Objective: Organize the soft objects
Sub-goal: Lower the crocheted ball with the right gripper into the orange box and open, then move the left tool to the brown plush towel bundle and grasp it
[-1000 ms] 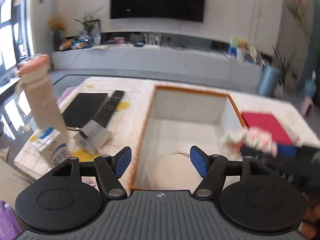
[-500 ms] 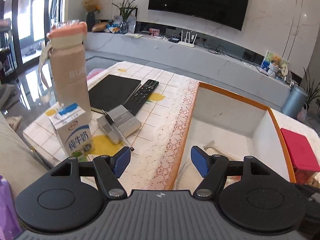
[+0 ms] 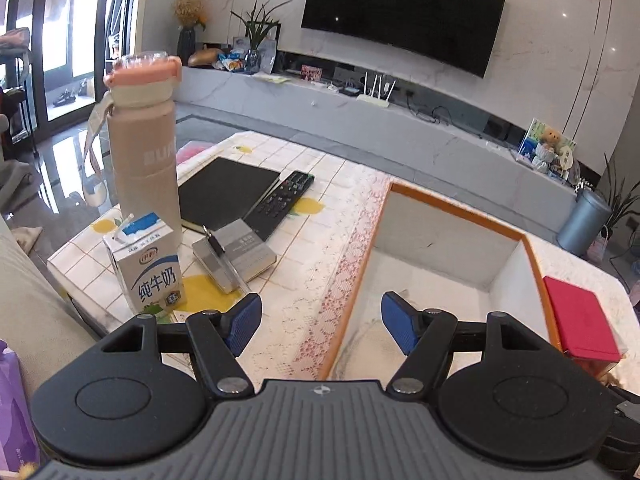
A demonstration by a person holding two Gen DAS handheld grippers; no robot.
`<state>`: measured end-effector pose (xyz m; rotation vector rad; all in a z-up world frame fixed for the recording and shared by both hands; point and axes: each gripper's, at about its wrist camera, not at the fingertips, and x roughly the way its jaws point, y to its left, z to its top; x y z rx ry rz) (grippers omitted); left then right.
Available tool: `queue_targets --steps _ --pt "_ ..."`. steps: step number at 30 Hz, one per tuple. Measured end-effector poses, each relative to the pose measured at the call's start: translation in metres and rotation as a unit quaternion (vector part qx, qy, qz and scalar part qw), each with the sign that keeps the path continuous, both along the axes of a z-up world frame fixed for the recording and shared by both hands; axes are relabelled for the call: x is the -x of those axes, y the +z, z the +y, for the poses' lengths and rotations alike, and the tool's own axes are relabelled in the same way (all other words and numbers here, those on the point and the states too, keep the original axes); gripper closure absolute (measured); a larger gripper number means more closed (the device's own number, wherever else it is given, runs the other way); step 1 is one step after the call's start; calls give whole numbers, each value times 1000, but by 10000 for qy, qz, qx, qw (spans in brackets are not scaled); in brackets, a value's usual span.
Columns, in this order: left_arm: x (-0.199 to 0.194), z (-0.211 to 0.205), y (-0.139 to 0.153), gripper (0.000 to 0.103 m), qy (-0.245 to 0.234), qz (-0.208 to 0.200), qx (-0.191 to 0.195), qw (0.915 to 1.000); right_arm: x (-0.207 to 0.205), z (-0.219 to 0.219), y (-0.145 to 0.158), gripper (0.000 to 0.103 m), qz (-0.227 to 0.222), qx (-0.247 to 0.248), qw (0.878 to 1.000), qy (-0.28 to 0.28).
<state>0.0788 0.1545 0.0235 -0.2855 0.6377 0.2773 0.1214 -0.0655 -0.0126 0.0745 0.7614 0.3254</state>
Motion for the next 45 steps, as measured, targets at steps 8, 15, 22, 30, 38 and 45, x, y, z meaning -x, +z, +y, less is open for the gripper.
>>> queue_targets --steps 8,15,22,30,38,45 --pt "17 -25 33 22 -357 -368 378 9980 27 -30 42 22 -579 -175 9979 -240" --pt "38 -65 69 22 -312 -812 -128 9961 55 -75 77 18 -1029 -221 9932 -495" --pt "46 -98 87 22 -744 -1095 -42 9912 74 -138 96 18 -1186 -280 9850 -1221" --pt "32 -154 77 22 -1378 -1178 -124 9833 90 -205 94 18 -1225 276 9671 -2212" --pt "2 -224 34 22 -2267 -903 -483 9686 76 -249 61 18 -888 575 9594 -2613" --pt "-26 -278 -25 22 -3174 -158 -369 9474 55 -295 8 18 -99 166 9475 -3191"
